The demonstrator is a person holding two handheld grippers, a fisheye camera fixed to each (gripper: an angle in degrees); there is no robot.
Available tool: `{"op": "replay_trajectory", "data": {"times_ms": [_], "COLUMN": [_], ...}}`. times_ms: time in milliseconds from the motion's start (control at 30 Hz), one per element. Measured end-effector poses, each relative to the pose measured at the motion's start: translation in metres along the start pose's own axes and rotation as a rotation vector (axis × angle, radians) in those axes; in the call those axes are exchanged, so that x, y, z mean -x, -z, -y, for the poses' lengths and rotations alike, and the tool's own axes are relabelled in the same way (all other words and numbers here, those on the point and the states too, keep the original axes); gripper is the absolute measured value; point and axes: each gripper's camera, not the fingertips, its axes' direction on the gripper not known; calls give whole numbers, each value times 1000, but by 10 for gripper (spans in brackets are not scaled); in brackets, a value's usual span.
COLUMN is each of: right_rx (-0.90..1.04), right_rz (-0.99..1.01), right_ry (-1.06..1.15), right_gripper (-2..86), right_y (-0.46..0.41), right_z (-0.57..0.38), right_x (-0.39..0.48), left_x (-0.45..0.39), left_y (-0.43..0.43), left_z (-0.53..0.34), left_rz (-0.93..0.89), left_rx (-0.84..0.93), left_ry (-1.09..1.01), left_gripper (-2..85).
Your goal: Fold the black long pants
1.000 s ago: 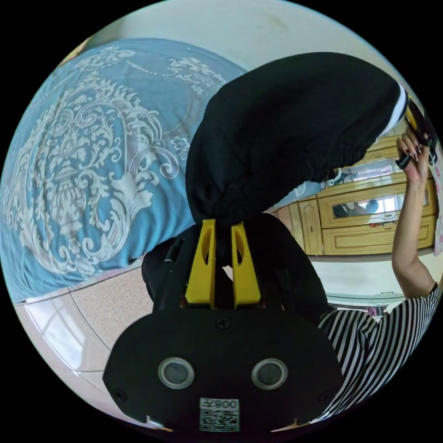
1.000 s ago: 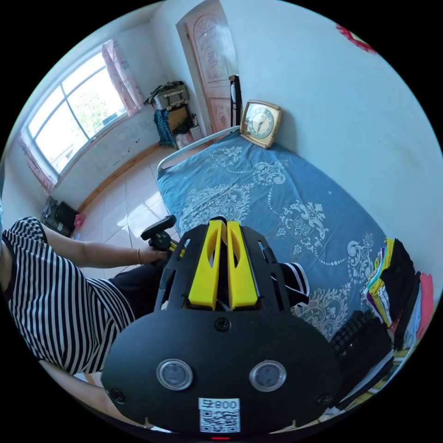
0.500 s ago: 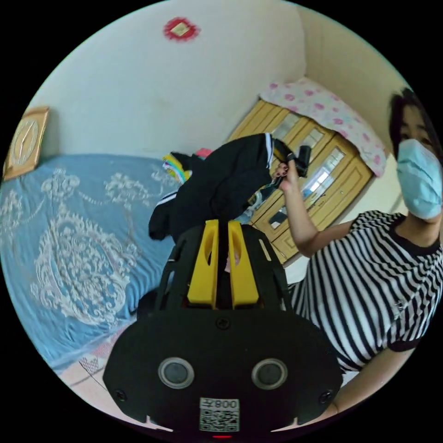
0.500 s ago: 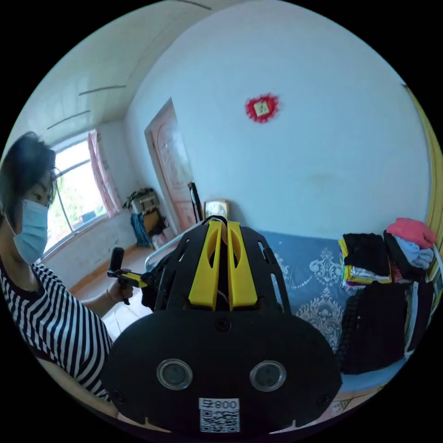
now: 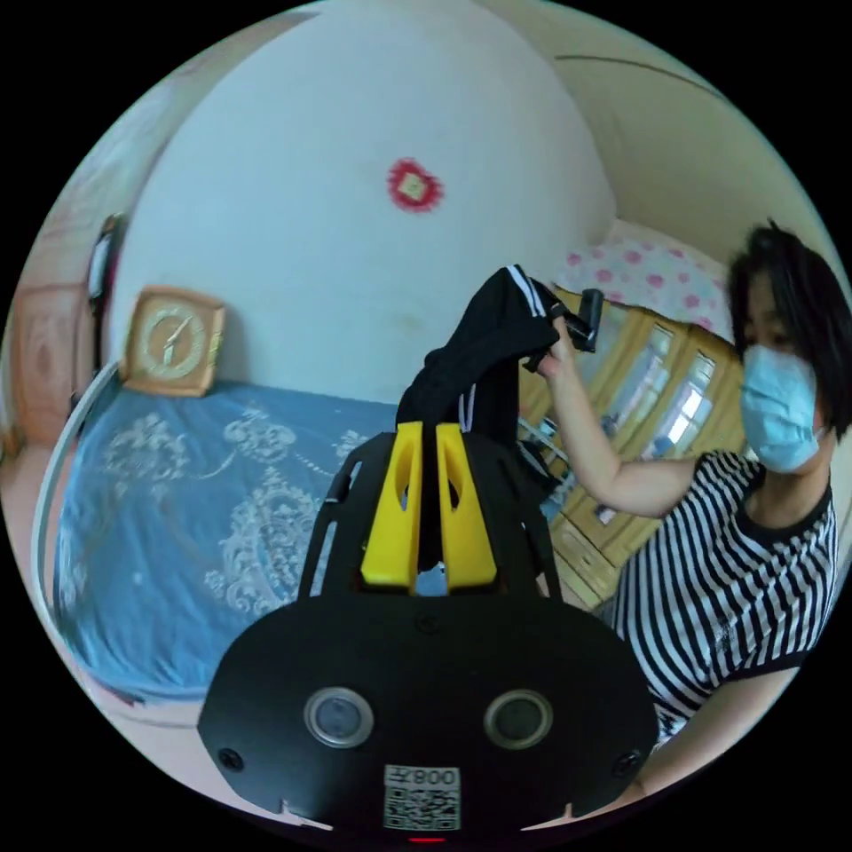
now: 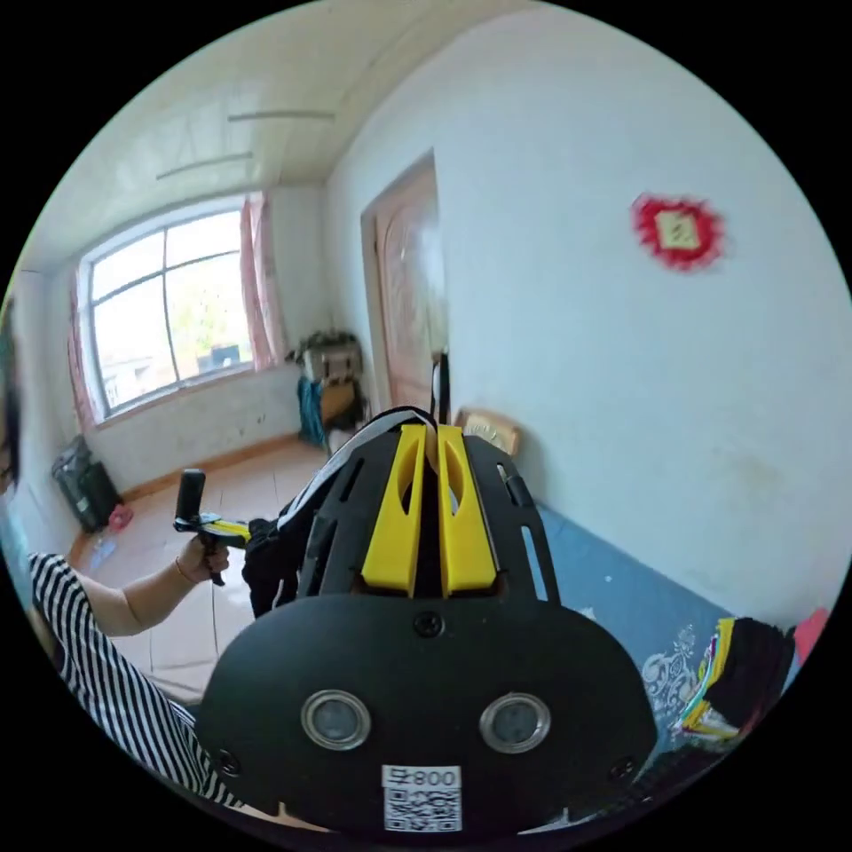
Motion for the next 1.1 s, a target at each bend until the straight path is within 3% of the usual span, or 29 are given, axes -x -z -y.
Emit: {"op": "replay_trajectory", "data": {"times_ms": [67, 167, 300, 467, 567, 667, 800, 1100], "right_rx": [354, 696, 723, 759, 684, 649, 691, 764], "right_rz": [-37, -145, -83, -3, 11, -36, -70, -194], "right_ry": [21, 56, -52, -510, -796, -905, -898, -840], "right_gripper": [48, 60, 59, 65, 71, 75, 85, 93], "right_y": [-132, -244, -260, -182, -117, -86, -99, -140], "right_z": [17, -29, -117, -301, -396, -447, -471, -496], "right_x": [-12, -29, -80, -201, -242, -247, -240, -242], "left_x": [41, 108, 141, 139, 130, 119, 104, 114], "left_y": [5, 7, 3, -14, -31, -55, -100, -196], "left_z": [4, -12, -56, -81, -60, -10, 71, 171], "left_rz": [140, 336, 308, 245, 192, 198, 262, 542], "left_rx": [29, 119, 179, 274, 289, 343, 414, 612], "left_ry": [130, 423, 637, 746, 690, 527, 301, 147], "left_gripper": [34, 40, 46, 51, 55, 67, 89, 118]}}
